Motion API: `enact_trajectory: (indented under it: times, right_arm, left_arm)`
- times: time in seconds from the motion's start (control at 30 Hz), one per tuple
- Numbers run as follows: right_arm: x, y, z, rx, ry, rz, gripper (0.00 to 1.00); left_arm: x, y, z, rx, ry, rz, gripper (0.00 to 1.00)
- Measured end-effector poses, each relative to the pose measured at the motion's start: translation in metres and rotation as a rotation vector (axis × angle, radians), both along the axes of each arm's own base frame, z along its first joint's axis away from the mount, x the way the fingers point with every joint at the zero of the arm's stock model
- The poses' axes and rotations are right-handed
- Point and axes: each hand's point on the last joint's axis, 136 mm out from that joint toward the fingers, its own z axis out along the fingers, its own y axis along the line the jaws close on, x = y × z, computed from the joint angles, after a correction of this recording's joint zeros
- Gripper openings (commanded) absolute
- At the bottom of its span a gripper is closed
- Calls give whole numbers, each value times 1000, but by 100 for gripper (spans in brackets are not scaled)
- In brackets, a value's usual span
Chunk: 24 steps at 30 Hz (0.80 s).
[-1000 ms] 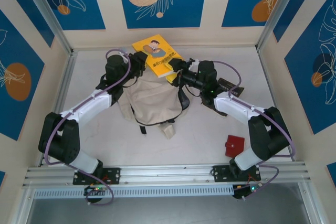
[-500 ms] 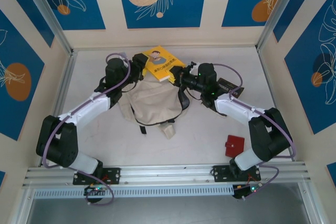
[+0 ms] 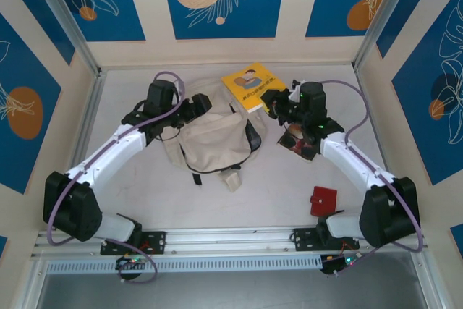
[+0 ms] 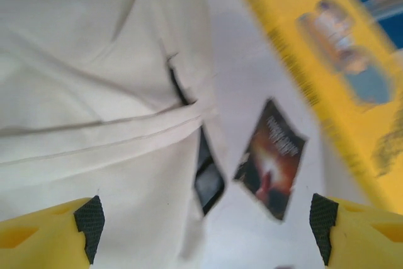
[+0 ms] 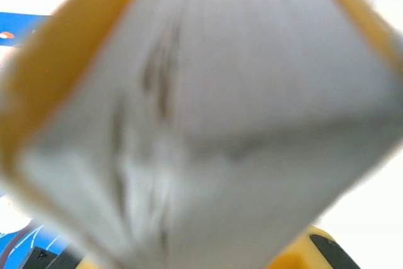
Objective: Pack books, pencil case, and school supplies into a backpack
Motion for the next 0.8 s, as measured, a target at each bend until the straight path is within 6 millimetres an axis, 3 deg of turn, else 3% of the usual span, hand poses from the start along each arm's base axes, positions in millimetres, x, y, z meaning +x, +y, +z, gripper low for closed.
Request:
enact_trajectory:
  times: [0.17, 0.33, 0.6, 0.8]
  right_arm:
    - [-12, -26, 16, -75, -67, -48, 11]
    - [-16, -43, 16, -118, -70, -79, 11]
    - [-23, -54, 4, -164, -29, -106, 10]
    - [-26, -57, 0, -175, -14, -115, 10]
  left_arm:
    - [-41, -24, -23, 193, 26, -175, 79]
    - [-60, -51, -40, 333, 32, -308, 79]
    - [-70, -80, -85, 515, 98, -420, 77]
    - [-64, -80, -115, 641, 149, -439, 75]
